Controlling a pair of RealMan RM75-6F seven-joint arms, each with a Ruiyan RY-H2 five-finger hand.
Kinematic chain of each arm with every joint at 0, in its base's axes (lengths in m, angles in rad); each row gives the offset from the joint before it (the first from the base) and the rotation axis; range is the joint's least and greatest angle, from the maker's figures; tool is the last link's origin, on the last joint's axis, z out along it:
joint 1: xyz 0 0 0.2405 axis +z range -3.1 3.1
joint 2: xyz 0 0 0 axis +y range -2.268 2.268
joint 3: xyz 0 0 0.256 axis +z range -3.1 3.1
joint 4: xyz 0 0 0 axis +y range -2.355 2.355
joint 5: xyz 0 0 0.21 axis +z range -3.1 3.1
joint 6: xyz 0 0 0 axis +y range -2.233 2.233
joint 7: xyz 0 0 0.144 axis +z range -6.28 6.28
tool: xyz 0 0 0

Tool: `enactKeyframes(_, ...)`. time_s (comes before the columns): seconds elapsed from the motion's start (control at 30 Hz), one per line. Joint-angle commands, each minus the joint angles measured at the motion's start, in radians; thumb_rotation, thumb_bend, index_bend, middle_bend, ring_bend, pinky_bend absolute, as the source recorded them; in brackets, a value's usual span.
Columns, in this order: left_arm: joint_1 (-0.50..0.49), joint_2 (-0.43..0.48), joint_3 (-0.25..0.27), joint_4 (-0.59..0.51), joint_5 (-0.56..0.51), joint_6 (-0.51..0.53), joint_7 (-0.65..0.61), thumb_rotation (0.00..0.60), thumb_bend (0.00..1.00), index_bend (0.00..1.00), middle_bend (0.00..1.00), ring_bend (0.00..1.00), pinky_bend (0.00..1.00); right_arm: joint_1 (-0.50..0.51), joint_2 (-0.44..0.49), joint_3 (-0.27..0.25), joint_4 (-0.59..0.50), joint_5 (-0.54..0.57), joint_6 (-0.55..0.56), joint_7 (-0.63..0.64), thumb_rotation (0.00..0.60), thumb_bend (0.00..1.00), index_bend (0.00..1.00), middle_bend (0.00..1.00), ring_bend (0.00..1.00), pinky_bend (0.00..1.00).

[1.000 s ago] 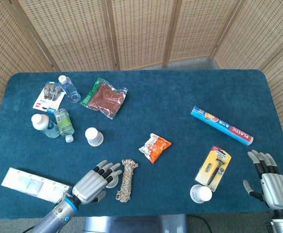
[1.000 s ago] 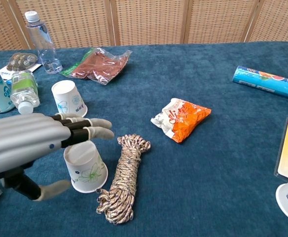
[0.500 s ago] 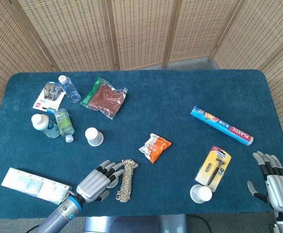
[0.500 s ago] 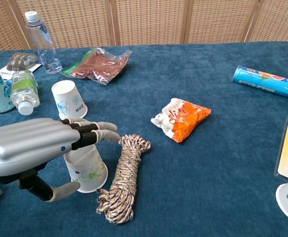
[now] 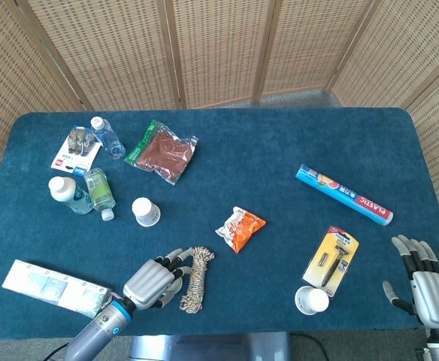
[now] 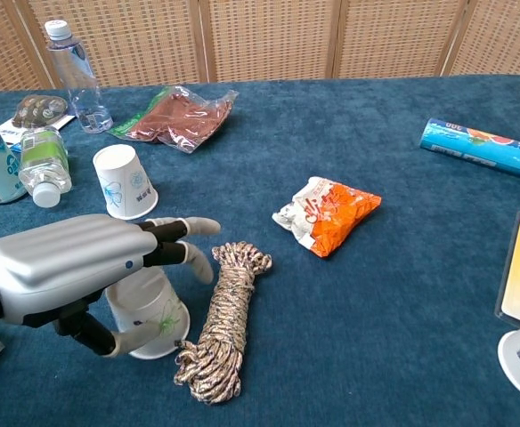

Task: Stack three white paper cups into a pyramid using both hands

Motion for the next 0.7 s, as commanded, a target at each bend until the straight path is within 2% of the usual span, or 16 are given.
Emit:
enactKeyframes(0.03, -0.002, -0.01, 0.003, 0.02, 0.01, 0.012, -0.015, 0.6, 0.46, 0.4, 0.06, 0.07, 0.52, -0.001, 0.002, 0.001, -0.005, 0.002, 0.0, -0.003, 0.6, 0.4, 0.0, 0.0, 0.0, 0.0)
enactKeyframes(0.2, -0.006, -0.015, 0.0, 0.035, 0.003, 0.015, -0.052, 0.6, 0.46, 0.45, 0.1, 0.1, 0.55, -0.003, 0.0, 0.002, -0.012, 0.001, 0.002, -0.003, 0.6, 0.4, 0.0, 0.0, 0.0, 0.0)
enactKeyframes(0.4, -0.02, 0.008, -0.027, 0.016, 0.0, 0.023, -0.11, 0.6, 0.46, 0.44, 0.1, 0.11, 0.55, -0.001, -0.003, 0.001, -0.014, 0.002, -0.007, -0.007, 0.6, 0.4, 0.0, 0.0, 0.0, 0.0)
enactKeyframes(0.53, -0.043, 0.041, -0.077, 0.002, -0.015, 0.018, -0.167, 0.6, 0.46, 0.44, 0.1, 0.11, 0.55, 0.0, 0.001, 0.002, -0.016, 0.001, -0.008, -0.004, 0.6, 0.4, 0.0, 0.0, 0.0, 0.0)
enactKeyframes(0.7, -0.09, 0.078, -0.165, 0.002, -0.07, -0.009, -0.252, 0.6, 0.46, 0.42, 0.09, 0.1, 0.55, -0.003, 0.004, 0.002, -0.015, 0.003, -0.006, 0.006, 0.6, 0.4, 0.0, 0.0, 0.0, 0.0)
